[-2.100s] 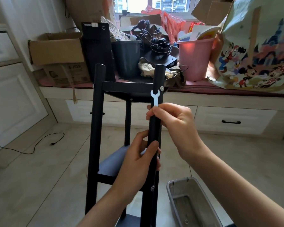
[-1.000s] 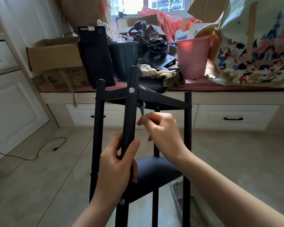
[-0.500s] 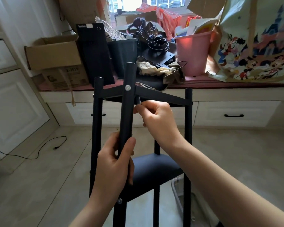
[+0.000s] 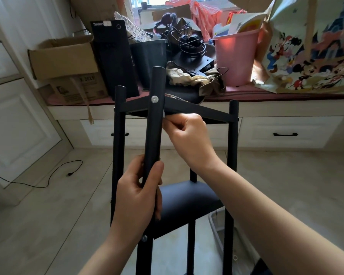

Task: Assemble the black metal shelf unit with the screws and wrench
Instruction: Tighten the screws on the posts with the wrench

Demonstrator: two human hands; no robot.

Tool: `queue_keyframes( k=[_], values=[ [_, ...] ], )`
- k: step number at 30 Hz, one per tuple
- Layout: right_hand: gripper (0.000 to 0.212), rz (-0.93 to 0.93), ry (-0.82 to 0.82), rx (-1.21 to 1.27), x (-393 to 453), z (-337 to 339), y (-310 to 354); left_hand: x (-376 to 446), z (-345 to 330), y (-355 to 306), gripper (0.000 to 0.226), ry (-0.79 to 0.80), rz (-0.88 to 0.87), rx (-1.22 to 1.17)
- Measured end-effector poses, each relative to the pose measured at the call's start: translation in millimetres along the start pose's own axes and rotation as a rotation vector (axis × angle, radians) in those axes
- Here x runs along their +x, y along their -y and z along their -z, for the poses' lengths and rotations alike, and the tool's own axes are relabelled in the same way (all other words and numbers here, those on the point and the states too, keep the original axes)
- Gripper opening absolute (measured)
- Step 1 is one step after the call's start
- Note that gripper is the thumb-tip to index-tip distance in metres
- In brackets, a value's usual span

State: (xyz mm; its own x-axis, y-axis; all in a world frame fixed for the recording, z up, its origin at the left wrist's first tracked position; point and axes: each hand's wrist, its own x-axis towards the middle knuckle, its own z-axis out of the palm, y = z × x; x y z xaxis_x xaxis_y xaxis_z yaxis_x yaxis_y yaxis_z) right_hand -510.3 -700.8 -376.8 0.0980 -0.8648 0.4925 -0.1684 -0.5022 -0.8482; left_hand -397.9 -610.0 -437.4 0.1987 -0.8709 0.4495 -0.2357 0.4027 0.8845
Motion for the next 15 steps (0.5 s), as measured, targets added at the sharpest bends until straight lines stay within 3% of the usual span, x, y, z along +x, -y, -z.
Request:
queue_keyframes(
  k=[6, 10, 15],
  values=[
    [0.028, 0.053, -0.045, 0.016, -3.3, -3.0, -2.8, -1.7, -1.4, -1.2, 0.033, 0.010, -0.010, -0.006],
    [0.045, 0.112, -0.129, -0.070, -2.2, -10.8, -7.8, -3.4, -3.5, -1.7, 0.033, 0.022, -0.016, -0.017],
    [0.051, 0.154, -0.201, -0.115, 1.0, -20.0, -10.6, -2.9, -3.0, -1.9, 0.037, 0.024, -0.005, -0.025]
  ],
)
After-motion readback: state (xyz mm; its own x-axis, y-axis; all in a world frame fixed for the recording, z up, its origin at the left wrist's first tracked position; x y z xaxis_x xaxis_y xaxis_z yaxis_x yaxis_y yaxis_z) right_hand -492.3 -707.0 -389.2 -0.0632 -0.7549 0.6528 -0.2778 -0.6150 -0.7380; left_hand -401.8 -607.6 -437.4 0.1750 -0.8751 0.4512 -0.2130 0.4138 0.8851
